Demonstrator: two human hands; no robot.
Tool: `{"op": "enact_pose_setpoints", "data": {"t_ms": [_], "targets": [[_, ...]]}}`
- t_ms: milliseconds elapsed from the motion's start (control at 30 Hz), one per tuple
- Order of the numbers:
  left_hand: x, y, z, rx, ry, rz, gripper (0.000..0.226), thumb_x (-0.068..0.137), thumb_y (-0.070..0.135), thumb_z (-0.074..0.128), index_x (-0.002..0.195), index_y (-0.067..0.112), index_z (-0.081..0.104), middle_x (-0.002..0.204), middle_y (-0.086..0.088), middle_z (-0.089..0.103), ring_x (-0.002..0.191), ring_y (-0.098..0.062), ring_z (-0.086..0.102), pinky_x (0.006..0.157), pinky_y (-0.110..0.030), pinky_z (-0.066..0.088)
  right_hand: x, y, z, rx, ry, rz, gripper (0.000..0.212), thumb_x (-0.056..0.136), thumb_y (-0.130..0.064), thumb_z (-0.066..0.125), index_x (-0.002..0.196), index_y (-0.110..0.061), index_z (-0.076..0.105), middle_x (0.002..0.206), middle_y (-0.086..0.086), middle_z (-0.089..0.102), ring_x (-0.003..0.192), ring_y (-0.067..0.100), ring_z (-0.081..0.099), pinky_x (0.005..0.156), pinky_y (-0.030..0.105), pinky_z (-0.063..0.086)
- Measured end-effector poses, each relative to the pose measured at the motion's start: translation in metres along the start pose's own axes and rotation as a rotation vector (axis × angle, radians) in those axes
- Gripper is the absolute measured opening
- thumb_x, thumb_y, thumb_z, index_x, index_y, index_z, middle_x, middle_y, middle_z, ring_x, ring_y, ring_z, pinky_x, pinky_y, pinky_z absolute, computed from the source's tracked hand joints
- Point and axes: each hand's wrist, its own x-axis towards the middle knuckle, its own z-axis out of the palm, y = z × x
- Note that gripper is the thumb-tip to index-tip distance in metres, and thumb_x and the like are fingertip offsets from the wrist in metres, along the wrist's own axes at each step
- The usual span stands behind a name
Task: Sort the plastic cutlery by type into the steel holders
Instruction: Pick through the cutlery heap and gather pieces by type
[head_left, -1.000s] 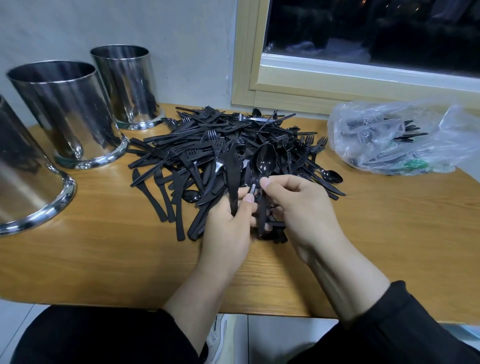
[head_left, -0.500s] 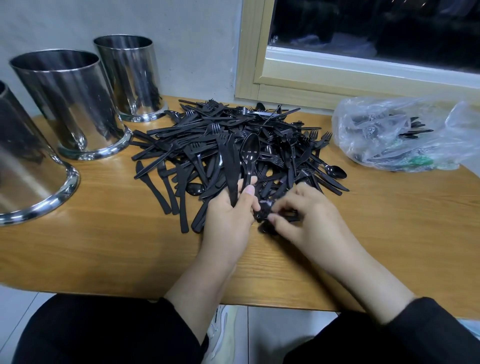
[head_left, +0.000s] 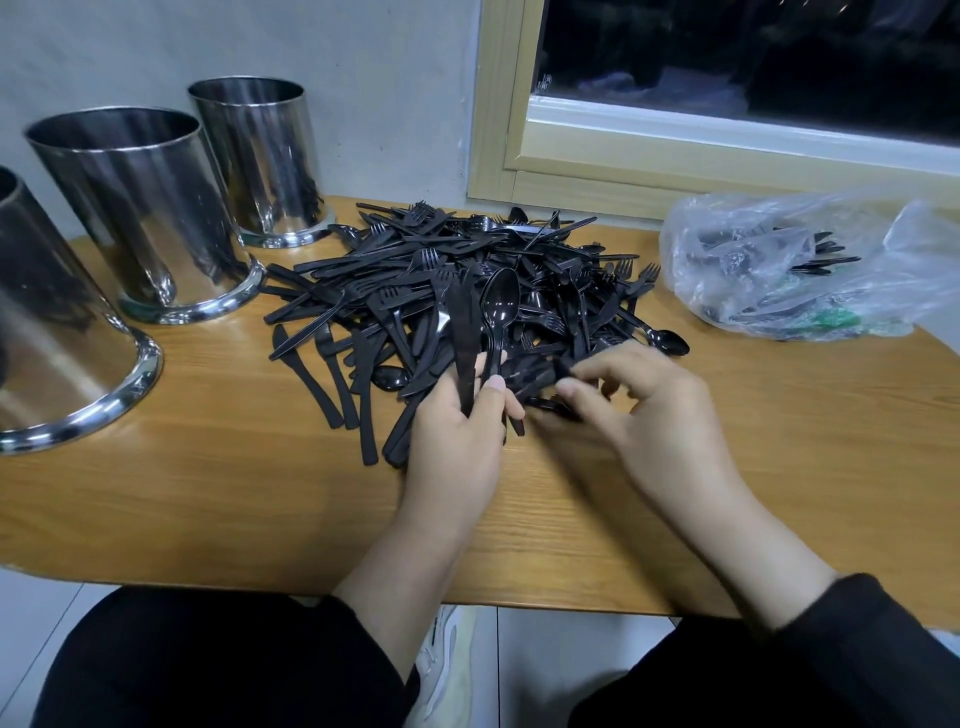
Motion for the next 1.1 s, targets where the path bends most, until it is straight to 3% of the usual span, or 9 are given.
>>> {"op": "enact_pose_setpoints", "data": {"t_ms": [100,167,367,567,733,800,900,1000,1100], "targets": [[-0.002,0.001,0.0,0.037,0.008,0.023,0.032,0.104,0.019,0.051,0.08,0.034,0.067,0.074,-0.015,0.065,0.058,-0.017,0.052,0.064,-0.038,0.048,0.018,-0.012,-0.02,0.18,0.052,0.209,0.011,0.085,-0.027,0.078,0.077,-0.023,0.072,0.067,-0.018,0.063,0.065,0.001,0.055,0.063,0.012,0.037],[-0.003,0.0,0.0,0.062,0.012,0.037,0.027,0.104,0.019,0.051,0.085,0.029,0.066,0.075,-0.008,0.069,0.062,-0.014,0.059,0.07,-0.029,0.051,0.027,-0.017,-0.031,0.301,0.098,0.296,0.014,0.087,-0.028,0.077,0.076,-0.02,0.072,0.06,-0.019,0.062,0.056,-0.002,0.05,0.056,0.009,0.036],[-0.004,0.001,0.0,0.098,0.025,0.071,0.023,0.104,0.019,0.054,0.09,0.029,0.069,0.085,0.01,0.075,0.082,-0.006,0.07,0.071,-0.005,0.045,0.035,-0.028,-0.035,0.713,0.189,0.462,0.019,0.092,-0.015,0.071,0.075,-0.012,0.064,0.057,-0.004,0.06,0.062,0.018,0.066,0.06,0.022,0.053],[-0.005,0.003,0.001,0.104,-0.044,0.093,0.037,0.104,0.019,0.056,0.085,0.049,0.068,0.09,0.011,0.077,0.086,-0.007,0.072,0.078,-0.019,0.054,0.027,-0.031,-0.013,0.873,0.115,0.627,0.025,0.093,-0.011,0.069,0.07,-0.007,0.06,0.061,0.007,0.064,0.063,0.024,0.07,0.064,0.027,0.059],[-0.006,0.0,0.001,0.141,-0.131,0.102,0.027,0.105,0.026,0.054,0.092,0.043,0.07,0.073,-0.01,0.067,0.066,-0.034,0.06,0.066,-0.044,0.05,0.026,-0.031,-0.001,0.911,0.127,0.647,0.027,0.093,-0.011,0.068,0.068,-0.007,0.06,0.064,0.003,0.065,0.063,0.018,0.069,0.069,0.026,0.06],[-0.006,-0.002,0.001,0.173,-0.17,0.119,0.025,0.104,0.027,0.055,0.092,0.043,0.07,0.07,-0.001,0.065,0.06,-0.018,0.055,0.061,-0.042,0.047,0.028,-0.031,-0.001,0.904,0.131,0.633,0.025,0.093,-0.011,0.069,0.07,-0.006,0.061,0.064,0.004,0.064,0.063,0.017,0.069,0.072,0.028,0.061],[-0.007,-0.001,0.002,0.287,-0.214,0.139,0.018,0.102,0.024,0.06,0.094,0.038,0.067,0.071,0.027,0.06,0.069,0.004,0.054,0.063,-0.012,0.038,0.028,-0.027,-0.002,0.855,0.067,0.596,0.023,0.095,-0.018,0.068,0.077,-0.004,0.068,0.071,0.006,0.069,0.067,0.016,0.068,0.073,0.029,0.06],[-0.006,-0.006,0.002,0.281,-0.167,0.08,0.028,0.104,0.028,0.055,0.076,0.031,0.058,0.055,0.018,0.05,0.05,-0.003,0.042,0.053,-0.02,0.033,0.025,-0.011,-0.006,0.581,0.01,0.5,0.027,0.099,-0.029,0.062,0.08,-0.012,0.072,0.071,-0.002,0.07,0.063,0.013,0.06,0.061,0.029,0.051],[-0.004,-0.007,-0.001,0.205,-0.131,0.041,0.035,0.105,0.032,0.05,0.072,0.021,0.054,0.054,0.006,0.037,0.05,-0.017,0.032,0.05,-0.03,0.027,0.017,0.018,-0.009,-0.014,-0.131,0.286,0.01,0.095,-0.029,0.066,0.093,-0.023,0.074,0.083,-0.015,0.067,0.076,0.006,0.06,0.072,0.026,0.044]]}}
